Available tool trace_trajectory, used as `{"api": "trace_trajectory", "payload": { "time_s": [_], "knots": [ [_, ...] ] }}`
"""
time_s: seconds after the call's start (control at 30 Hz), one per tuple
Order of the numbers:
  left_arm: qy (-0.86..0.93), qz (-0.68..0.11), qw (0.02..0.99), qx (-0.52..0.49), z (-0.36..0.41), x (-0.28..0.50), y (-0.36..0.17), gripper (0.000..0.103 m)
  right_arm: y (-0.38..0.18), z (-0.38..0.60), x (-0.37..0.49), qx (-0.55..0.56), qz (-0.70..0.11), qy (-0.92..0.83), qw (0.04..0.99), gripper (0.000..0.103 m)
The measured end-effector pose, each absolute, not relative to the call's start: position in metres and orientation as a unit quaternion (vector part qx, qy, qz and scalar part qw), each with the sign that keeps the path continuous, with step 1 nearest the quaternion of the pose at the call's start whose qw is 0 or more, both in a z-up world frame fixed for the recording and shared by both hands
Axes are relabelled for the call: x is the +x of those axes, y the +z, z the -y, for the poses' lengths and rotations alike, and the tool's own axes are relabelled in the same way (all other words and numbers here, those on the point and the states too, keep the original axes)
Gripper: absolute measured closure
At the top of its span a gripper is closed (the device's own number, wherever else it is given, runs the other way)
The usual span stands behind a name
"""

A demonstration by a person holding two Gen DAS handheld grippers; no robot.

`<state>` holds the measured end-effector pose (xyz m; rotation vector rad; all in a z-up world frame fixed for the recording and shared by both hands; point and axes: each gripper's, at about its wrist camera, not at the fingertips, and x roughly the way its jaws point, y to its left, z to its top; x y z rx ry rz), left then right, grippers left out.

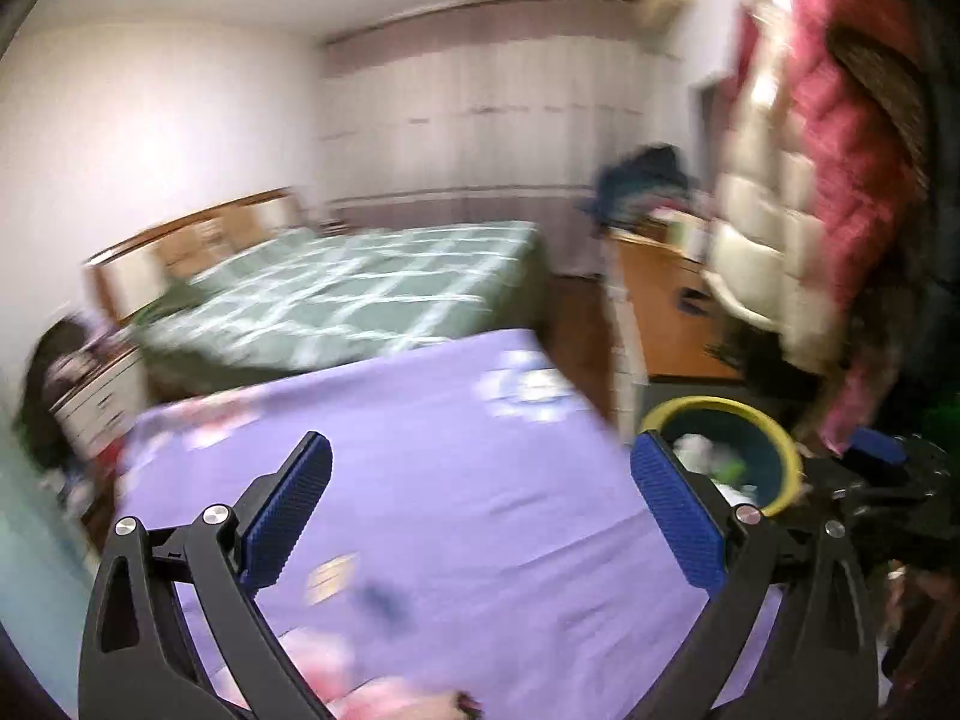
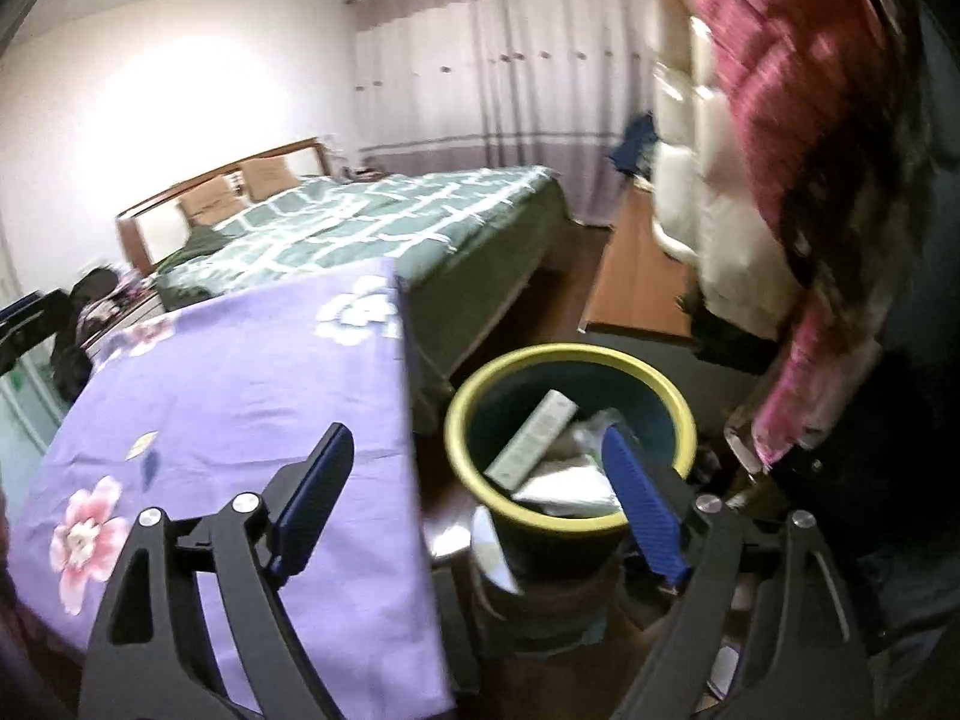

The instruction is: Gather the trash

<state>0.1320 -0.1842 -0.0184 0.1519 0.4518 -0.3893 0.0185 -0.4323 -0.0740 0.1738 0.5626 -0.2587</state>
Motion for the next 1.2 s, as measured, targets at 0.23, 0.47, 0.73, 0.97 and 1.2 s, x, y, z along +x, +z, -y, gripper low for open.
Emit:
{"api": "trace_trajectory", "payload": {
  "time_s": [0.23, 0.47, 0.73, 0.97, 1.2],
  "knots": [
    [-0.104, -0.200, 0.974, 0.021, 0.064, 0.083, -0.001, 0.005, -0.055, 0.391, 0.000, 0.064, -0.263, -0.116, 0.956, 0.019],
    [-0.073, -0.208, 0.975, -0.006, 0.018, 0.049, -0.013, 0.005, -0.045, 0.372, -0.021, 0.063, -0.251, -0.103, 0.960, 0.019],
    [-0.061, -0.215, 0.975, -0.007, 0.022, 0.045, -0.017, 0.005, -0.035, 0.364, -0.030, 0.060, -0.237, -0.100, 0.964, 0.018],
    [-0.057, -0.215, 0.975, -0.001, 0.024, 0.046, -0.018, 0.005, -0.033, 0.361, -0.030, 0.060, -0.234, -0.101, 0.965, 0.017],
    [-0.055, -0.218, 0.974, -0.001, 0.025, 0.051, -0.016, 0.005, -0.031, 0.356, -0.027, 0.056, -0.234, -0.108, 0.965, 0.017]
  ]
}}
